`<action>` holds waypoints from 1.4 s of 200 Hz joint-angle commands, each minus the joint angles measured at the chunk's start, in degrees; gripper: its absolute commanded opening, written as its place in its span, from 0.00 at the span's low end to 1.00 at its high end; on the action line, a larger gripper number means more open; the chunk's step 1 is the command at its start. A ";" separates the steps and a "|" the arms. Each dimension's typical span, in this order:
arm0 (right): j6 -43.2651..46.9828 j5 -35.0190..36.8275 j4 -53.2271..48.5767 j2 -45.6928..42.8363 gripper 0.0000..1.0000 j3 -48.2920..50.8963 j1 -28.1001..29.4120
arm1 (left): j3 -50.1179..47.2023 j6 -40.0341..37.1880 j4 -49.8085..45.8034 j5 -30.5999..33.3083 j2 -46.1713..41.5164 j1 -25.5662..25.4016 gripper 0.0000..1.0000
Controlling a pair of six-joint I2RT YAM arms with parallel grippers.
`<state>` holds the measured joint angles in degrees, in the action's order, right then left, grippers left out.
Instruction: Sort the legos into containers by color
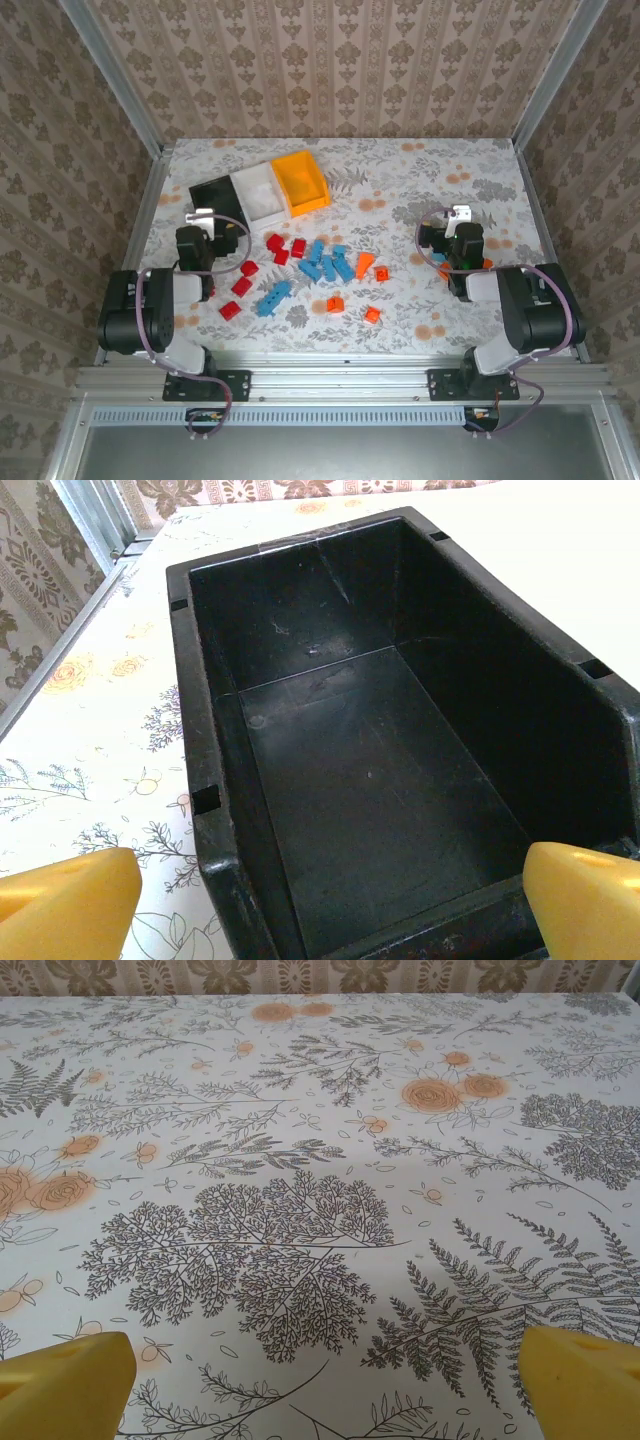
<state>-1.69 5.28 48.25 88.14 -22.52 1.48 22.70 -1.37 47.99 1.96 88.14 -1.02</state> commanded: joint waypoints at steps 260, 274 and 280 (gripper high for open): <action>-7.45 24.93 -45.64 -21.99 1.00 -23.95 11.18 | 22.29 3.74 -38.87 9.56 -24.29 -7.63 1.00; -21.63 26.83 -61.90 -23.47 1.00 -33.16 9.67 | 28.61 18.89 -47.25 16.48 -27.45 -8.02 1.00; -27.01 26.96 -67.92 -23.77 1.00 -35.42 8.20 | 30.99 24.43 -51.92 17.71 -28.32 -7.28 1.00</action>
<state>-8.73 21.63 10.76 68.53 -46.72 12.47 45.06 3.46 15.00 9.65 65.30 -8.69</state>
